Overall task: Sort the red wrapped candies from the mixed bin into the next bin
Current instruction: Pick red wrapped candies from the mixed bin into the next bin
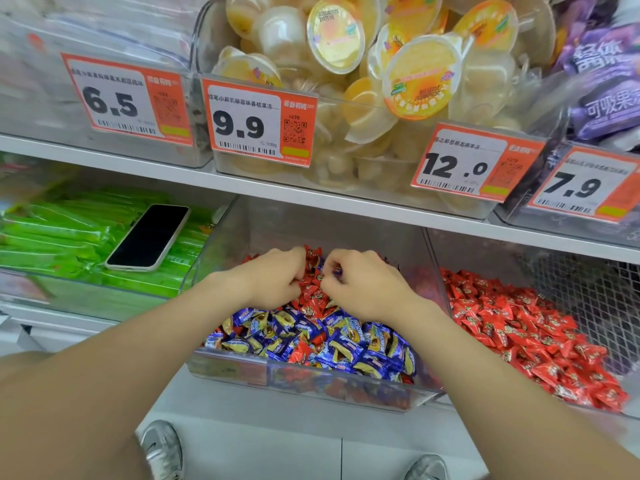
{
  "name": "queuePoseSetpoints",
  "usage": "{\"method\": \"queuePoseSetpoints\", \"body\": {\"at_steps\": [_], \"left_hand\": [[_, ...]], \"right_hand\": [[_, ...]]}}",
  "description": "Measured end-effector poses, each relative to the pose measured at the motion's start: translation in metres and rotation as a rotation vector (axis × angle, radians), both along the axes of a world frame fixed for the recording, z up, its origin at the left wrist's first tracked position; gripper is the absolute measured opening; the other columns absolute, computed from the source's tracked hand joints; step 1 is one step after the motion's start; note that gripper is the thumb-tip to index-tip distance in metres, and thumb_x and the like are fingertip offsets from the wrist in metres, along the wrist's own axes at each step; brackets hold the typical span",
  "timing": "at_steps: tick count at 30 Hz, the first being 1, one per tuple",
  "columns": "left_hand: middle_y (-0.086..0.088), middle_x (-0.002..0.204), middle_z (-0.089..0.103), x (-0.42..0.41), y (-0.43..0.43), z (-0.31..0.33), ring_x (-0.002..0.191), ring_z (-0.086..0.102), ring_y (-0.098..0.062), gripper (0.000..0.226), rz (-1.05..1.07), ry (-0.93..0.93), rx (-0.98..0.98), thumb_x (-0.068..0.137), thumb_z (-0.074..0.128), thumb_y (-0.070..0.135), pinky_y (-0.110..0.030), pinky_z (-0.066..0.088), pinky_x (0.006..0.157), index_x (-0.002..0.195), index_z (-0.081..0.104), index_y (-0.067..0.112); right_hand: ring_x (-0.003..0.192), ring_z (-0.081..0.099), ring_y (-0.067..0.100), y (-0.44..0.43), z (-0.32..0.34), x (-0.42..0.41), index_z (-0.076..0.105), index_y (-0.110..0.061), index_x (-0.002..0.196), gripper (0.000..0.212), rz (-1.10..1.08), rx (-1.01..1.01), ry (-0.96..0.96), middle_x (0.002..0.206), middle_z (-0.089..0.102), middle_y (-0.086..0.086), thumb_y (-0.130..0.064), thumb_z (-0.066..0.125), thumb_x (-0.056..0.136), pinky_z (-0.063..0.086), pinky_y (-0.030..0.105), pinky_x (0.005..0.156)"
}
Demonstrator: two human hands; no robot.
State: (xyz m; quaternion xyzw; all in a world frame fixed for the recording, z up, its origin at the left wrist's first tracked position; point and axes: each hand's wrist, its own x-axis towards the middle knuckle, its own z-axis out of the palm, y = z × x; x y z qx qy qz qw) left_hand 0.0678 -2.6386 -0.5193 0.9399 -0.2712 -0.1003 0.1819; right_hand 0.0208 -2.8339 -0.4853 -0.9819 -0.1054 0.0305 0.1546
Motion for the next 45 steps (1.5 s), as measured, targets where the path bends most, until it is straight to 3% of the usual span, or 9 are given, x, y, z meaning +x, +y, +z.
{"method": "queuePoseSetpoints", "body": {"at_steps": [6,10,14,18,23,26,32,36,45], "left_hand": [[0.012,0.087,0.047,-0.001,-0.009,-0.01,0.085,0.049,-0.016,0.056,-0.074,-0.008,0.11,0.085,0.079,0.054,-0.033,0.04,0.075,0.127,0.056,0.025],[0.01,0.085,0.053,0.003,-0.01,-0.005,0.091,0.06,-0.025,0.017,0.017,-0.046,0.187,0.096,0.069,0.035,-0.039,0.049,0.074,0.104,0.058,0.026],[-0.001,0.09,0.061,0.008,0.005,0.006,0.085,0.064,-0.029,0.01,0.07,-0.014,0.166,0.102,0.054,0.033,-0.048,0.057,0.08,0.1,0.05,0.024],[-0.003,0.087,0.063,0.002,0.019,0.017,0.08,0.062,-0.022,0.02,0.134,0.046,0.078,0.105,0.047,0.034,-0.042,0.052,0.072,0.099,0.052,0.016],[-0.006,0.071,0.058,-0.015,0.02,0.034,0.066,0.051,-0.022,0.043,0.273,0.059,-0.162,0.107,0.036,0.038,-0.035,0.037,0.064,0.075,0.046,0.011],[-0.003,0.062,0.044,-0.017,0.021,0.034,0.061,0.042,-0.021,0.042,0.389,0.228,-0.369,0.107,0.036,0.041,-0.03,0.035,0.055,0.077,0.047,0.014],[-0.005,0.069,0.066,-0.028,0.007,0.036,0.05,0.052,-0.013,0.043,0.469,0.635,-0.723,0.11,0.05,0.04,-0.021,0.037,0.038,0.102,0.069,0.002],[-0.012,0.078,0.069,-0.042,-0.013,0.036,0.052,0.05,-0.012,0.034,0.421,0.719,-0.856,0.107,0.058,0.031,-0.02,0.034,0.039,0.1,0.068,-0.001],[0.003,0.063,0.066,-0.078,-0.079,0.054,0.052,0.047,-0.01,0.026,0.209,0.512,-0.826,0.107,0.058,0.028,-0.022,0.041,0.048,0.098,0.059,0.004]], "right_hand": [[0.131,0.046,0.038,0.008,-0.02,0.013,0.051,-0.03,0.148,0.084,0.084,-0.388,0.146,0.135,0.053,0.015,-0.078,0.067,0.081,0.039,0.049,0.111],[0.142,0.035,0.041,0.017,-0.029,0.025,0.042,-0.032,0.156,0.085,0.133,-0.519,0.187,0.15,0.043,0.016,-0.076,0.064,0.087,0.029,0.053,0.118],[0.136,0.043,0.039,0.026,-0.03,0.034,0.058,-0.029,0.14,0.061,0.182,-0.52,0.185,0.143,0.054,0.012,-0.068,0.064,0.093,0.034,0.053,0.112],[0.112,0.056,0.03,0.021,-0.03,0.04,0.062,-0.027,0.11,0.026,0.207,-0.338,0.196,0.108,0.065,-0.001,-0.051,0.063,0.101,0.041,0.043,0.092],[0.082,0.06,0.02,0.012,-0.007,0.034,0.054,-0.024,0.097,0.02,0.167,0.08,0.157,0.088,0.064,-0.003,-0.04,0.054,0.109,0.045,0.035,0.067],[0.069,0.062,0.013,0.005,0.007,0.023,0.058,-0.022,0.098,0.021,0.122,0.251,0.195,0.082,0.071,-0.001,-0.041,0.056,0.107,0.049,0.033,0.065],[0.058,0.056,0.013,-0.001,0.021,-0.011,0.061,-0.014,0.113,0.01,-0.066,0.715,0.336,0.073,0.072,0.003,-0.017,0.061,0.103,0.047,0.028,0.056],[0.057,0.053,0.017,-0.015,0.031,-0.039,0.073,-0.025,0.111,0.028,-0.188,0.755,0.281,0.078,0.076,0.006,-0.01,0.053,0.1,0.042,0.025,0.048],[0.052,0.054,0.016,-0.108,0.04,-0.08,0.073,-0.019,0.1,0.02,-0.492,0.844,0.012,0.068,0.066,0.005,-0.011,0.055,0.102,0.042,0.029,0.051]]}}
